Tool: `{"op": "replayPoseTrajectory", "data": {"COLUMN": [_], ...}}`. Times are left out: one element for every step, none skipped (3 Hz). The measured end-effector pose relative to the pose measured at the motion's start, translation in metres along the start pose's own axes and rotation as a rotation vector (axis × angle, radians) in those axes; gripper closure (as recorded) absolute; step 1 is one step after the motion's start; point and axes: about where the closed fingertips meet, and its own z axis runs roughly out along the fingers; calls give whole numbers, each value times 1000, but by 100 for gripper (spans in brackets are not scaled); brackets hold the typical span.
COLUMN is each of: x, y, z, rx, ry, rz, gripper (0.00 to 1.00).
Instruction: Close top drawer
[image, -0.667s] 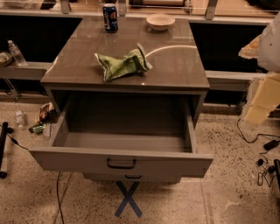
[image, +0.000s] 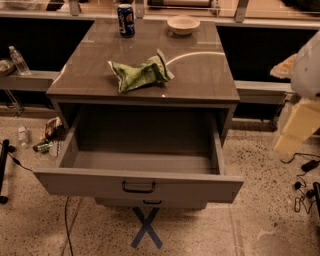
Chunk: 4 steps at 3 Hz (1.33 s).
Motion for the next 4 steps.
{"op": "replayPoseTrajectory", "data": {"x": [25, 36, 32, 32], "y": [39, 51, 41, 43], "z": [68, 125, 120, 120], "rx": [-8, 41, 75, 68], "ry": [-71, -110, -119, -117], "rz": [29, 47, 46, 45], "gripper": [0, 0, 0, 0]}}
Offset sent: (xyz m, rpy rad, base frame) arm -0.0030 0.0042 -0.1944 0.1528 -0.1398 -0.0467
